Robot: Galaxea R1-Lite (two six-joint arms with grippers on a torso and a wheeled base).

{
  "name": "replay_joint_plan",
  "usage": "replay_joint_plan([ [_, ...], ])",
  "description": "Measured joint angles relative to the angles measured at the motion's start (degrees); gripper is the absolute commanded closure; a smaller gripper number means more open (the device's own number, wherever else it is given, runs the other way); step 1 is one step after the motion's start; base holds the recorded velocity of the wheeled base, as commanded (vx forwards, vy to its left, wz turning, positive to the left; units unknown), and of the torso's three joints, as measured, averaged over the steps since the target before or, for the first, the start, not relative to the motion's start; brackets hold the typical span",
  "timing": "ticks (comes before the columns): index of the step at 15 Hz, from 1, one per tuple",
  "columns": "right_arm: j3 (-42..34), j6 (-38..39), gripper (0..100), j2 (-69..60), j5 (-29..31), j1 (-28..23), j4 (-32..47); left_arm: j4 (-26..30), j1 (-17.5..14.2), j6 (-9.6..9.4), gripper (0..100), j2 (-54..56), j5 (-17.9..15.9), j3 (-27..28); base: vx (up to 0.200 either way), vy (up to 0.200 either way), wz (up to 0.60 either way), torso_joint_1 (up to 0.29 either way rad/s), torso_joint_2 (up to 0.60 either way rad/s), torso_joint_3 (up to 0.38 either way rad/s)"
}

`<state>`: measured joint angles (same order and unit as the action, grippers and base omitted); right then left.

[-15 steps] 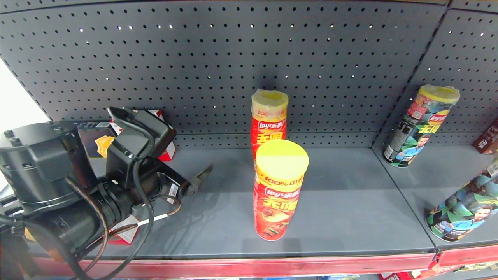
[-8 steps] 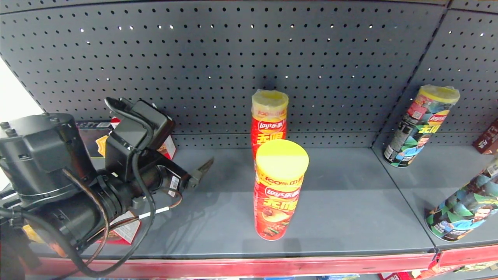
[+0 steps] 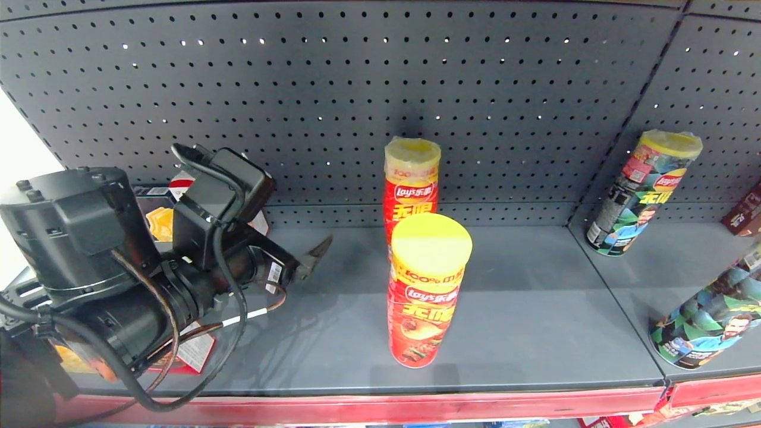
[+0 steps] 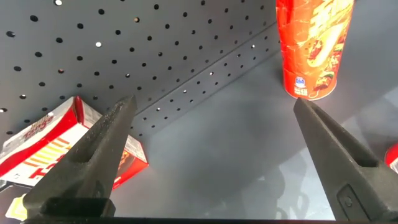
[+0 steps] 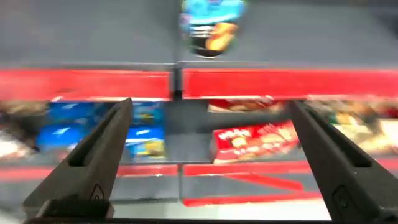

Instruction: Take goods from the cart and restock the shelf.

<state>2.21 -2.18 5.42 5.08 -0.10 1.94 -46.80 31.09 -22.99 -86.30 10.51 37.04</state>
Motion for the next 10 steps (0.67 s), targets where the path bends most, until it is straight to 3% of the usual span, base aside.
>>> replay_joint_plan([
  [2, -1.0, 2.7, 0, -2.6, 0.5, -0.8, -5.6, 0.0, 0.1, -0.02, 0, 0.0, 0.0, 0.0, 0.000, 0.000, 0.00, 0.000, 0.00, 0.000],
  [5, -2.0, 1.0, 0, -4.6, -5.0, -0.7, -1.6, 0.0, 0.3, -0.02, 0, -0.4, -0.1, 0.7, 0.000, 0.000, 0.00, 0.000, 0.00, 0.000],
  [10, -2.1, 1.3, 0, -4.5, -5.0, -1.3, -1.3, 0.1, 0.5, -0.02, 0, -0.4, -0.1, 0.9, 0.000, 0.000, 0.00, 0.000, 0.00, 0.000],
])
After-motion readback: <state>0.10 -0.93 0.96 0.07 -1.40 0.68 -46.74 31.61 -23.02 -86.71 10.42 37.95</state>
